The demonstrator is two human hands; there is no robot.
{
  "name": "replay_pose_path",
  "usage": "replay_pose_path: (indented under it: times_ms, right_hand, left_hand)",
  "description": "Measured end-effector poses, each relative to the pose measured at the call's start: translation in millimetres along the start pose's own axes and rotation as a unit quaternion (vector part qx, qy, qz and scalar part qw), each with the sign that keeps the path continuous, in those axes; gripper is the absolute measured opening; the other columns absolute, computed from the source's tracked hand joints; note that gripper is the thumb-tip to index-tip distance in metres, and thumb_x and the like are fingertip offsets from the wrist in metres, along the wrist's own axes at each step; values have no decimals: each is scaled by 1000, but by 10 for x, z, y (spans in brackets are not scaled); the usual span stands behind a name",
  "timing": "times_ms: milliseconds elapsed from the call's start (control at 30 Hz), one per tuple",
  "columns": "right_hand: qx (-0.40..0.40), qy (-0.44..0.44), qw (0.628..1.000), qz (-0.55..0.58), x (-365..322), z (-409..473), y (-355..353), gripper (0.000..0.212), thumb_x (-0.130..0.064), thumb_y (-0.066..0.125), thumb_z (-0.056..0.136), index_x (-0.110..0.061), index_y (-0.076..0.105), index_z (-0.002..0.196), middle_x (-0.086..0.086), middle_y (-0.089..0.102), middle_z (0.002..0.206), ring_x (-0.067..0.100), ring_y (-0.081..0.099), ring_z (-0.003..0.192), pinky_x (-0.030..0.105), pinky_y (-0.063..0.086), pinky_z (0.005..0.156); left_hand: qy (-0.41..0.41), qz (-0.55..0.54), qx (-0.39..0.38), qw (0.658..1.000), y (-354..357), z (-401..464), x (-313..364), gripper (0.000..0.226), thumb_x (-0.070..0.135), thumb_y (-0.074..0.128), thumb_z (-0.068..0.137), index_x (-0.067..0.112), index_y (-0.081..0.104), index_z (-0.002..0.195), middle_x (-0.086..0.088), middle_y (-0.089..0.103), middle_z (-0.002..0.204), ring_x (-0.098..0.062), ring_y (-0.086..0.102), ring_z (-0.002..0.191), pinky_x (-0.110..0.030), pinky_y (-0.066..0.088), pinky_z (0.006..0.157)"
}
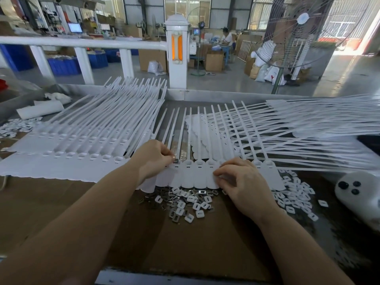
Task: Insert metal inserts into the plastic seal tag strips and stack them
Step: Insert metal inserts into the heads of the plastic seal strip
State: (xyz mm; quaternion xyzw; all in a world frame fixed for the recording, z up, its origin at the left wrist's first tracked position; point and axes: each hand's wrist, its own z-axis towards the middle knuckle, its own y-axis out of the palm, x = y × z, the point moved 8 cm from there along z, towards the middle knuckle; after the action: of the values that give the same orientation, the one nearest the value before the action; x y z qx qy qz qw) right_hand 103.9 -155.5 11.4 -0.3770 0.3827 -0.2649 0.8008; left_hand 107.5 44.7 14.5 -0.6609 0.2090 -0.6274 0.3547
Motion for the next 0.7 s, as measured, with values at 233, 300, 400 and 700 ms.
replay_pose_path:
  times_ms: [233,300,400,700]
  right_hand:
    - [-3,6,1000,1,19,-4,15,11,-22,64,87,-24,70,96,-17,52,96,3,43,98,14,28,83]
    - [-3,6,1000,1,24,-1,17,11,-23,64,87,-25,70,95,-18,52,96,2,41,98,14,27,83]
    - [-6,6,1000,-1,22,0,26,11,-24,64,87,-26,69,96,-18,52,96,2,42,98,15,29,84]
    - [-7,3,1000,-6,18,-1,28,11,-24,63,87,-26,69,96,-18,51,97,3,42,99,15,29,84]
  left_hand:
    - [-38,47,-16,998,34,83,9,14,16,59,89,8,69,95,-3,60,84,-15,52,77,-24,37,65]
    - [-52,30,-25,998,44,100,5,13,14,61,87,5,68,93,-3,59,81,-12,50,72,-24,37,60]
    - [-75,11,-38,996,58,129,-23,19,9,60,85,-4,65,99,-10,58,86,-18,50,73,-23,37,56]
    - [-60,-4,-13,998,47,103,-32,4,13,67,82,14,66,79,1,58,82,-12,51,78,-25,37,70]
